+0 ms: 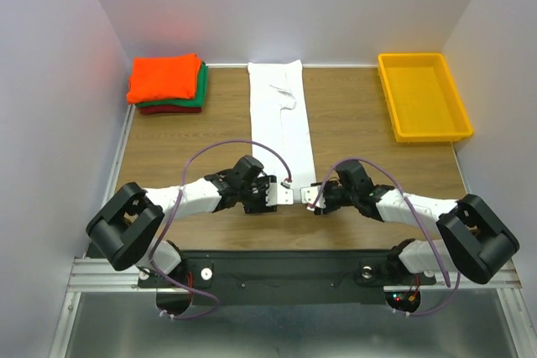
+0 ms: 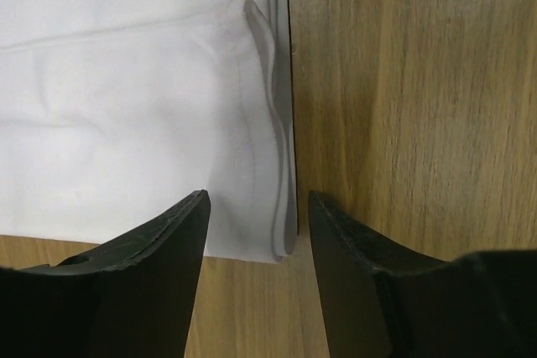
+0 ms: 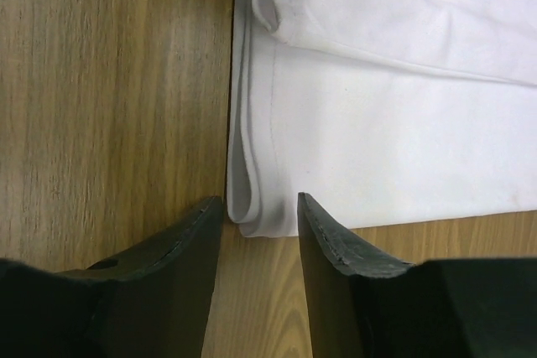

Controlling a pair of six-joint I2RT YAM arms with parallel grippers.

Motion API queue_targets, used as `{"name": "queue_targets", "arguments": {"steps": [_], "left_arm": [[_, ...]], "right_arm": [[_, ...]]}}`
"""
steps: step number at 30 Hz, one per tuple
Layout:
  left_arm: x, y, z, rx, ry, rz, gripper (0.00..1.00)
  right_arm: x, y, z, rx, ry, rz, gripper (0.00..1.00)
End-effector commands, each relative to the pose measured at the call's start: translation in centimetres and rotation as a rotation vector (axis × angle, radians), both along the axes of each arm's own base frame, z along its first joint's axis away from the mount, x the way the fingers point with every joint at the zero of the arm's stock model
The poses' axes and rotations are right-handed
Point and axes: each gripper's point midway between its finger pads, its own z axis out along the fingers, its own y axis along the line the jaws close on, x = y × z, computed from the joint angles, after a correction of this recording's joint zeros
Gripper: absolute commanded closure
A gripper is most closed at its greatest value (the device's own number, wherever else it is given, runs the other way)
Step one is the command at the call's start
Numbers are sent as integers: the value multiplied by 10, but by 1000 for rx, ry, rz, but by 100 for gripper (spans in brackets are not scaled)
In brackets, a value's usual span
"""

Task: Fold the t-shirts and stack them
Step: Fold the tshirt

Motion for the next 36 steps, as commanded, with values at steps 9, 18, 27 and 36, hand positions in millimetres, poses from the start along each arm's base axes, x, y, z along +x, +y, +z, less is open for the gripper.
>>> {"name": "queue_targets", "arguments": {"steps": [9, 18, 27, 36], "left_arm": [[-4, 10, -26, 64, 23, -21, 67], [-20, -2, 18, 30, 101, -126, 100], [-73, 2, 59, -20, 282, -268, 100], [-39, 2, 85, -26, 265, -224, 100]], "right_arm": [[-11, -2, -18, -40, 43, 42, 82], [-9, 13, 34, 45, 156, -46, 100], [-38, 9, 85, 96, 233, -22, 99], [-10, 11, 104, 113, 190, -94, 100]]}}
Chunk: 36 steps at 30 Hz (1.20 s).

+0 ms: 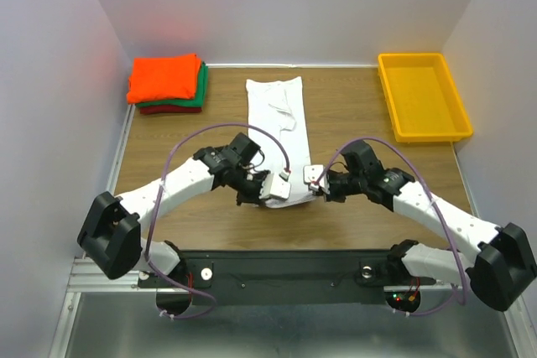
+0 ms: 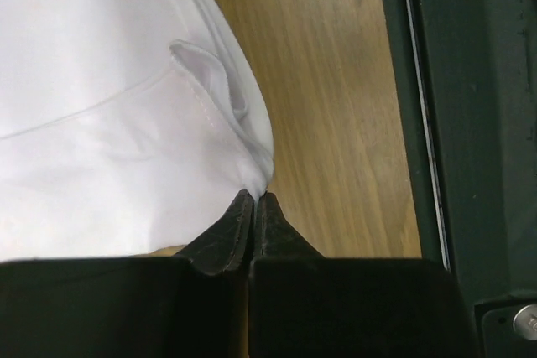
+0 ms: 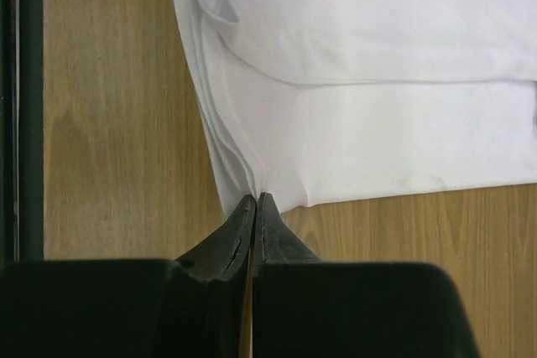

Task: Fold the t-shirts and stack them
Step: Fold the tshirt

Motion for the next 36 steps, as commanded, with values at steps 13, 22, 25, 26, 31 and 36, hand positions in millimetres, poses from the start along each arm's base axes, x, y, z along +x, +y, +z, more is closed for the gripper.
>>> {"name": "queue_targets", "arguments": {"steps": [13, 22, 25, 26, 31, 36], "left_arm": [[124, 7, 16, 36, -55, 56, 100], [200, 7, 19, 63, -104, 50, 99], [217, 9, 14, 78, -104, 50, 98], [222, 9, 13, 80, -107, 51, 98], [249, 16, 5, 99, -132, 76, 98], [270, 21, 3, 95, -161, 110, 97]], "right_arm": [[115, 11, 26, 42, -84, -49, 99], [176, 12, 5, 31, -67, -61, 99], [197, 15, 8, 42, -88, -65, 99], [202, 16, 7, 42, -95, -63, 100], [223, 20, -3, 36, -90, -67, 99], [238, 22, -15, 31, -76, -85, 100]]}}
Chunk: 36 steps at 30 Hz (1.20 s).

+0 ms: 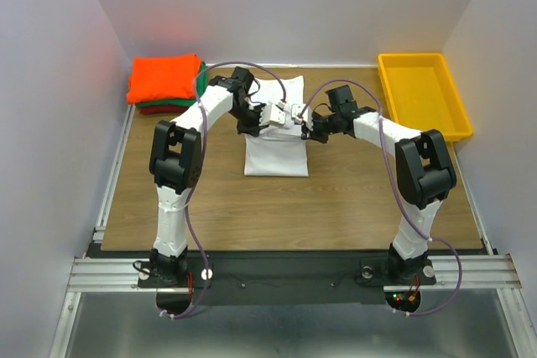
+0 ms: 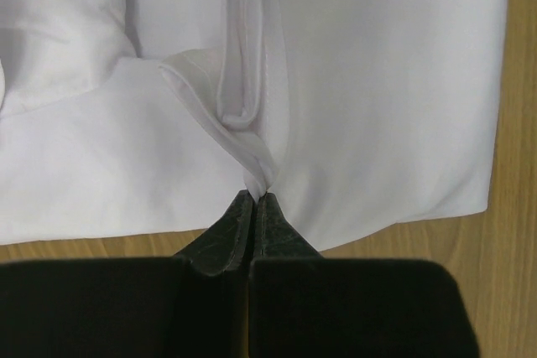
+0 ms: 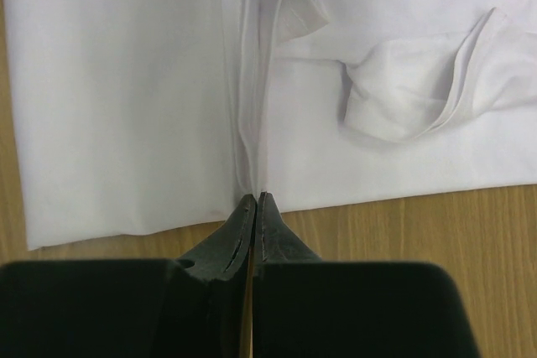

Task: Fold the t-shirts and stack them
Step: Fold the tshirt

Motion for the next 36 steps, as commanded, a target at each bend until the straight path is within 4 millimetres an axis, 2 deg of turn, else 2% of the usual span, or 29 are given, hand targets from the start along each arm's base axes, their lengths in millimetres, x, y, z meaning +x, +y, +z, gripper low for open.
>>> {"name": "queue_targets", "arguments": {"steps": [1, 8, 12, 16, 20, 23, 25, 26, 29, 32, 35, 36], "left_arm": [[22, 6, 20, -10, -63, 12, 97], [32, 5, 19, -16, -86, 18, 96], [36, 5, 19, -17, -102, 21, 94], [48, 7, 14, -10, -123, 39, 91], [60, 7, 19, -25, -150, 56, 91], [68, 6, 20, -31, -174, 64, 89], [75, 6, 20, -30, -190, 78, 79], [78, 6, 19, -31, -195, 87, 68], [87, 9, 24, -38, -217, 127, 54], [95, 16, 46, -68, -251, 170, 51], [92, 28, 73, -113, -271, 209, 51], [87, 30, 78, -131, -256, 226, 50]], "right_arm": [[24, 7, 17, 35, -78, 2, 100], [31, 4, 14, 32, -95, -24, 99], [43, 2, 18, 40, -109, -54, 99], [53, 4, 14, 47, -102, -72, 99], [63, 5, 5, 44, -104, -94, 99], [73, 5, 7, 49, -118, -110, 99], [79, 5, 4, 48, -122, -124, 94], [85, 3, 6, 43, -135, -142, 82], [100, 0, 21, 57, -166, -205, 53], [112, -8, 48, 95, -182, -285, 40], [105, -12, 67, 112, -202, -290, 41], [98, -13, 87, 133, -225, -282, 42]]}}
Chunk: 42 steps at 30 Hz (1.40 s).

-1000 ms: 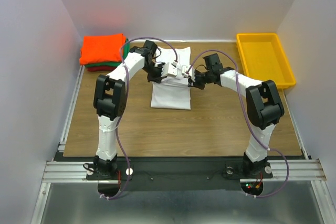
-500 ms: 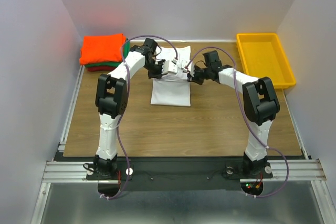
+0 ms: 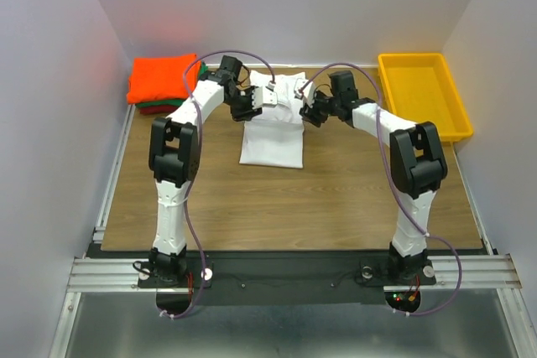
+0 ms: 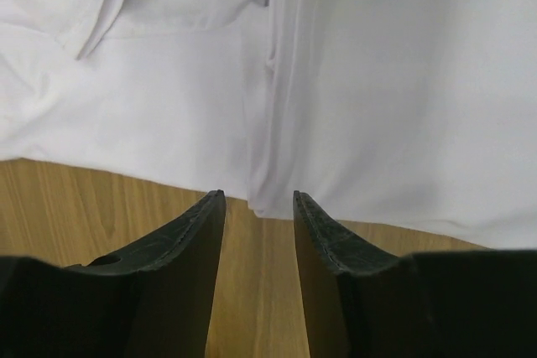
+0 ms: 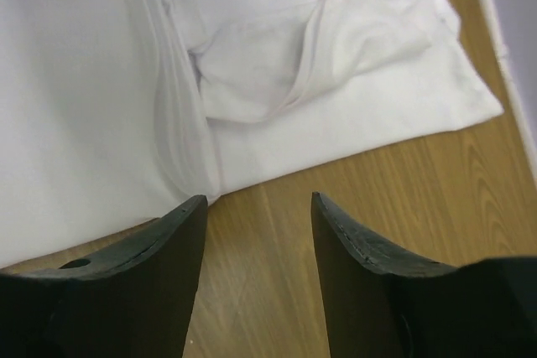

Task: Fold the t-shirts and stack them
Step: Fold the tshirt

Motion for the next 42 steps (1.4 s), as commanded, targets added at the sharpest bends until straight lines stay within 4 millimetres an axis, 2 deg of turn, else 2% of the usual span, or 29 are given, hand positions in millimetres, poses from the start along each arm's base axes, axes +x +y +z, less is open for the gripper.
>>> {"name": "queue_targets", "arguments": {"steps": [1, 2, 3, 4, 5, 6, 7, 8, 9, 10, 11, 13, 14, 20, 28, 31, 34, 37, 38, 40, 42], "left_arm": [[-2, 10, 98, -136, -136, 55, 50], [-18, 13, 83, -128, -90, 55, 50], [-25, 12, 85, -146, -100, 44, 50], [-34, 12, 85, -157, -100, 38, 50], [-55, 17, 78, -160, -77, 38, 50], [-64, 14, 88, -187, -105, 30, 49], [-71, 15, 82, -188, -93, 29, 49], [-88, 18, 60, -178, -39, 30, 49], [-96, 17, 55, -178, -28, 23, 49], [-100, 15, 56, -190, -42, 15, 49], [-114, 17, 39, -180, -4, 11, 49], [-121, 11, 33, -185, -15, -7, 49], [-131, 12, 24, -182, 3, -10, 49], [-144, 0, -2, -149, 15, -44, 49], [-143, 2, -39, -70, 62, -46, 49], [-145, 4, -44, -56, 71, -51, 49], [-145, 7, -53, -37, 86, -51, 49], [-146, 7, -57, -25, 106, -46, 49], [-144, 6, -58, -23, 107, -44, 50], [-143, 7, -59, -18, 116, -40, 53], [-142, 6, -57, -16, 118, -42, 65]], "right_arm": [[-7, -7, 72, 86, -107, -37, 43], [-21, -3, 89, 116, -117, -8, 46], [-39, -3, 76, 106, -71, 5, 47], [-49, -2, 74, 104, -56, 18, 49], [-60, 2, 73, 106, -44, 39, 51], [-79, 5, 66, 97, -20, 64, 53], [-89, 8, 62, 92, -9, 78, 53], [-101, 16, 57, 85, 5, 99, 54], [-109, 19, 54, 81, 10, 113, 55], [-122, 19, 43, 67, 31, 125, 55], [-131, 25, 38, 53, 36, 146, 57], [-140, 29, 29, 34, 47, 159, 58], [-147, 33, 19, 19, 65, 171, 59], [-158, 40, -19, -46, 94, 208, 60], [-157, 48, -41, -64, 116, 222, 60], [-164, 48, -46, -70, 126, 238, 60], [-171, 43, -63, -112, 133, 240, 60], [-165, 40, -72, -139, 113, 222, 60], [-162, 35, -79, -163, 118, 200, 64], [-157, 34, -82, -178, 109, 188, 70], [-155, 31, -82, -190, 103, 173, 82]]}}
